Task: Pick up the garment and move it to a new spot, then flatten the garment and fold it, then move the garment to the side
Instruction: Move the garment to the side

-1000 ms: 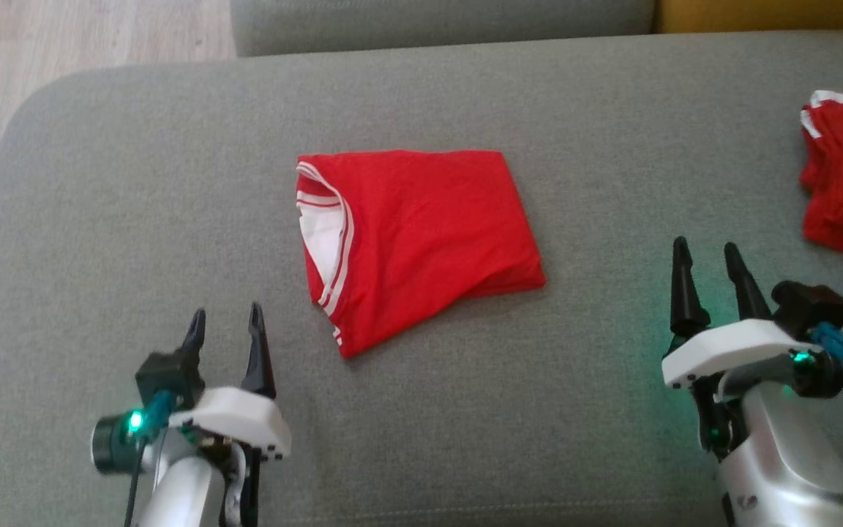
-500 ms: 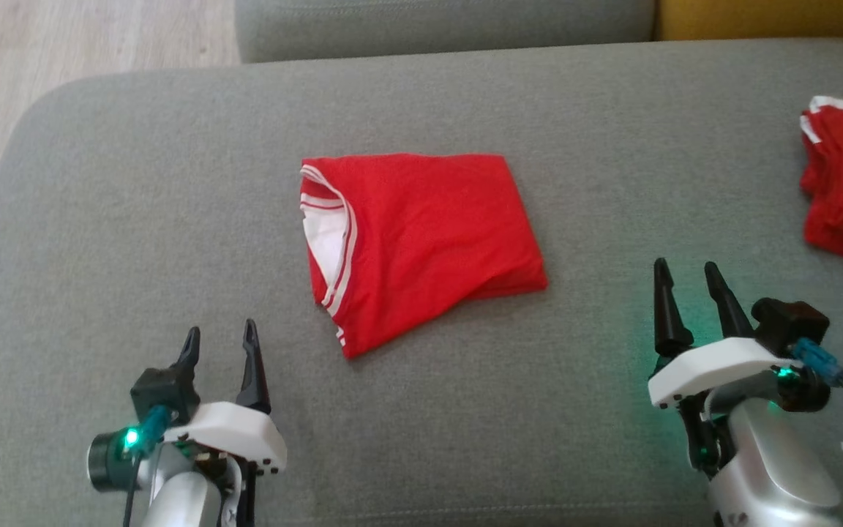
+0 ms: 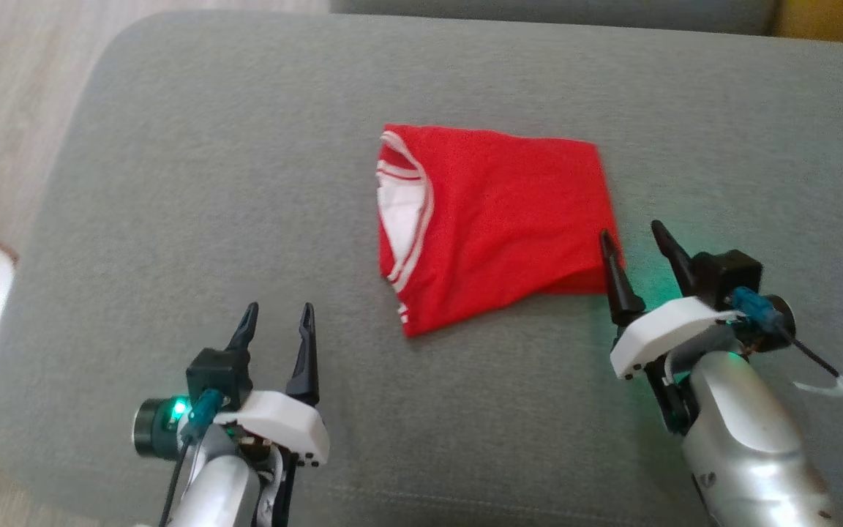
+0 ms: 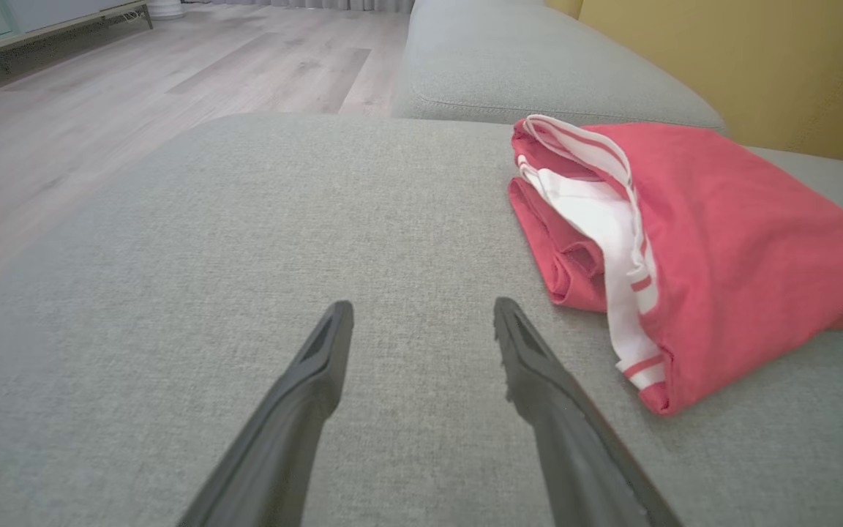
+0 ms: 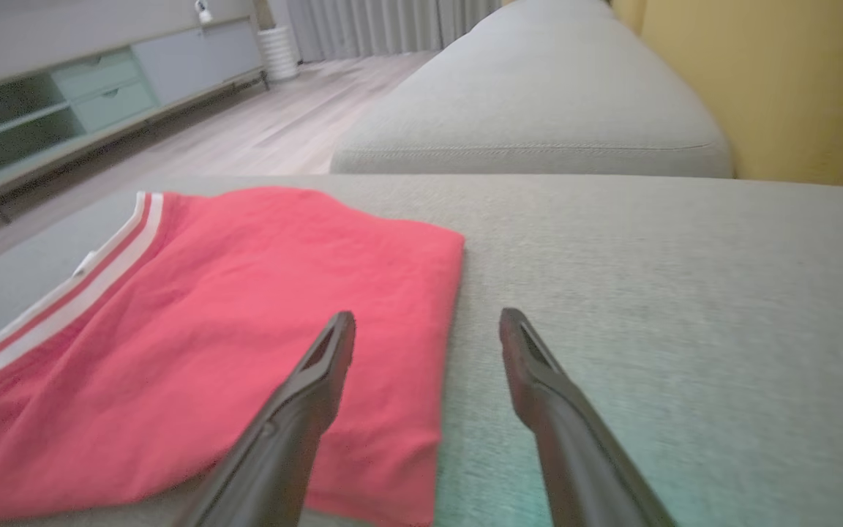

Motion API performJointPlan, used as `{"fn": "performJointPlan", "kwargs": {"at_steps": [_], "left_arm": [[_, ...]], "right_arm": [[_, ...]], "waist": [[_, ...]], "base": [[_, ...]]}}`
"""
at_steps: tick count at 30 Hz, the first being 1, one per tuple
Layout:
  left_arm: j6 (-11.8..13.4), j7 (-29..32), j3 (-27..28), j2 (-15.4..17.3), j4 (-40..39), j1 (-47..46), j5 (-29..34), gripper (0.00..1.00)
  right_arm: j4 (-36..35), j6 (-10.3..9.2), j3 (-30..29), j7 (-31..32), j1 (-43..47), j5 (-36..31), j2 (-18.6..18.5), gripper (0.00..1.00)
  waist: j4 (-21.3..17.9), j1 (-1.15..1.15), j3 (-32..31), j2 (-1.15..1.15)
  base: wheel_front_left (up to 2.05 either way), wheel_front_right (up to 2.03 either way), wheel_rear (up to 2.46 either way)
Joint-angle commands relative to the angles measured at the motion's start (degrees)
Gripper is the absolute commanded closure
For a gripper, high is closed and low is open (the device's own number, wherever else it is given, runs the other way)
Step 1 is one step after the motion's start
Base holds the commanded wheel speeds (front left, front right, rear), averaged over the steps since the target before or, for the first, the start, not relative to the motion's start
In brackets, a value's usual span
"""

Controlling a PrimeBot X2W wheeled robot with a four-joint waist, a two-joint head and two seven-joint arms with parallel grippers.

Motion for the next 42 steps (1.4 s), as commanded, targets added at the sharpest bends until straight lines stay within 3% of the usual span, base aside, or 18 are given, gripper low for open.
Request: {"fn": "performJointPlan", "kwargs": {"at_steps": [1, 8, 13, 17, 18, 20, 24, 29, 42], "left_arm": [[0.06, -0.35, 1.23, 0.47, -1.75, -2.37, 0.63, 0.00], [0.43, -0.35, 0.53, 0.47, -1.68, -2.65, -0.02, 0.00], [0.73, -0.35, 0.19, 0.47, -2.02, -2.95, -0.42, 0.00], [0.74, -0.35, -0.15, 0.47, -2.03, -3.48, -0.68, 0.00], [0.80, -0.35, -0.32, 0.47, -2.05, -3.72, -0.82, 0.00], [0.93, -0.35, -0.64, 0.47, -2.08, -4.09, -1.04, 0.00], [0.89, -0.35, -0.41, 0.47, -1.81, -4.37, -0.83, 0.00], [0.31, -0.35, 0.97, 0.47, -1.17, -3.82, 0.08, 0.00], [-1.71, -0.35, 3.86, 0.47, -0.28, -6.21, 3.01, 0.00]], "right_arm": [[-0.34, 0.37, 1.69, -0.62, -2.38, -1.47, 0.33, 0.00], [6.61, 0.37, -0.92, 0.80, -6.69, -2.72, 0.33, 0.00], [10.46, 0.37, -5.28, 0.71, -9.36, -4.56, 0.33, 0.00], [14.20, 0.37, -5.66, 2.54, -11.27, -5.76, 0.33, 0.00], [14.97, 0.37, -5.38, 2.92, -11.70, -5.27, 0.33, 0.04], [16.29, 0.37, -3.98, 3.55, -12.45, -4.39, 0.33, 1.00], [17.15, 0.37, -1.94, 2.37, -13.76, -2.76, 0.33, 1.00], [16.31, 0.37, 0.80, 0.50, -13.91, 1.50, 0.33, 1.00], [10.24, 0.37, 12.97, -0.46, -11.87, 11.12, 0.34, 1.00]], "waist": [[2.21, 0.00, 0.84, 0.00], [5.10, 0.00, 2.02, 0.00], [5.53, 0.00, 2.98, 0.00], [5.45, 0.00, 3.68, 0.00], [5.44, 0.00, 3.85, 0.00], [5.36, 0.00, 4.07, 0.00], [3.89, 0.00, 3.78, 0.00], [-1.76, 0.00, 1.98, 0.00], [-26.83, 0.00, 2.11, 0.00]], "base": [[0.00, 0.00, 0.00], [0.00, 0.00, 0.00], [0.00, 0.00, 0.00], [0.00, 0.00, 0.00], [0.00, 0.00, 0.00], [0.00, 0.00, 0.00], [0.00, 0.00, 0.00], [0.00, 0.00, 0.00], [0.00, 0.00, 0.00]]}}
